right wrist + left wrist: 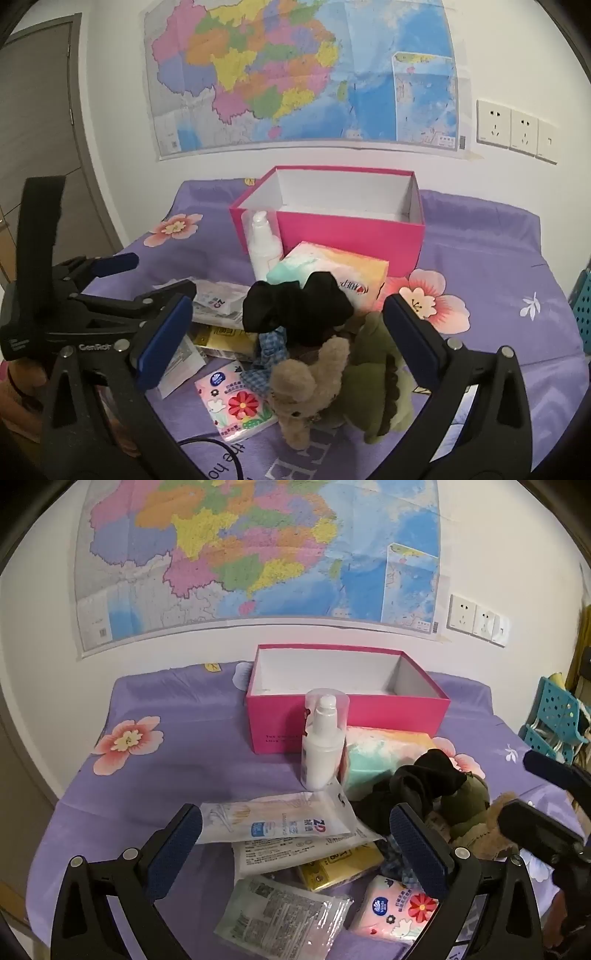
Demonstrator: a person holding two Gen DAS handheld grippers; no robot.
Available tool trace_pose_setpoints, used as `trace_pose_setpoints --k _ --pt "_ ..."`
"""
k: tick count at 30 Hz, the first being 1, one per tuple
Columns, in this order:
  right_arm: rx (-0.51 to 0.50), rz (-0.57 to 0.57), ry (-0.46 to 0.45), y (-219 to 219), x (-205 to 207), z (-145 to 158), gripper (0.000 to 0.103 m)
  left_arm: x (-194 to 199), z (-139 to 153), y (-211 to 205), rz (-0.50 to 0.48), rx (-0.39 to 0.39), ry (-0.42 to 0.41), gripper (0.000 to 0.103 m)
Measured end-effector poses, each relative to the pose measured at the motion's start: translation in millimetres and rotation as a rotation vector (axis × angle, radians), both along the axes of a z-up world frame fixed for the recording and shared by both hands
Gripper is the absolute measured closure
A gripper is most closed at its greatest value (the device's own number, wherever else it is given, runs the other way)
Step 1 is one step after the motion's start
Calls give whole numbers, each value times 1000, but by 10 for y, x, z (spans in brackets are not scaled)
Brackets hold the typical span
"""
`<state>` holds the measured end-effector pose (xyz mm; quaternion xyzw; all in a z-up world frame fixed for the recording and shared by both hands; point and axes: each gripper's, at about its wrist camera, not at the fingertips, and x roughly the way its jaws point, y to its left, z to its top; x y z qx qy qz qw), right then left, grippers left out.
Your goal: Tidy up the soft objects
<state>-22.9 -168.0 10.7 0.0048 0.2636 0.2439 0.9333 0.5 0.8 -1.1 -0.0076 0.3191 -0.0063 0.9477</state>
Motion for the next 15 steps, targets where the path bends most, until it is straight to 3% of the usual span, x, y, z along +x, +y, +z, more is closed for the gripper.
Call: trace_pose_setpoints --k 3,7,15 --pt "39 -1 6 -77 -74 48 0 17 -12 5 5 -30 21 0" --pt "-29 -10 32 124 48 -14 0 -16 46 55 13 -21 17 0" --pt "7 -11 11 115 53 -40 0 19 -1 148 33 -24 22 0"
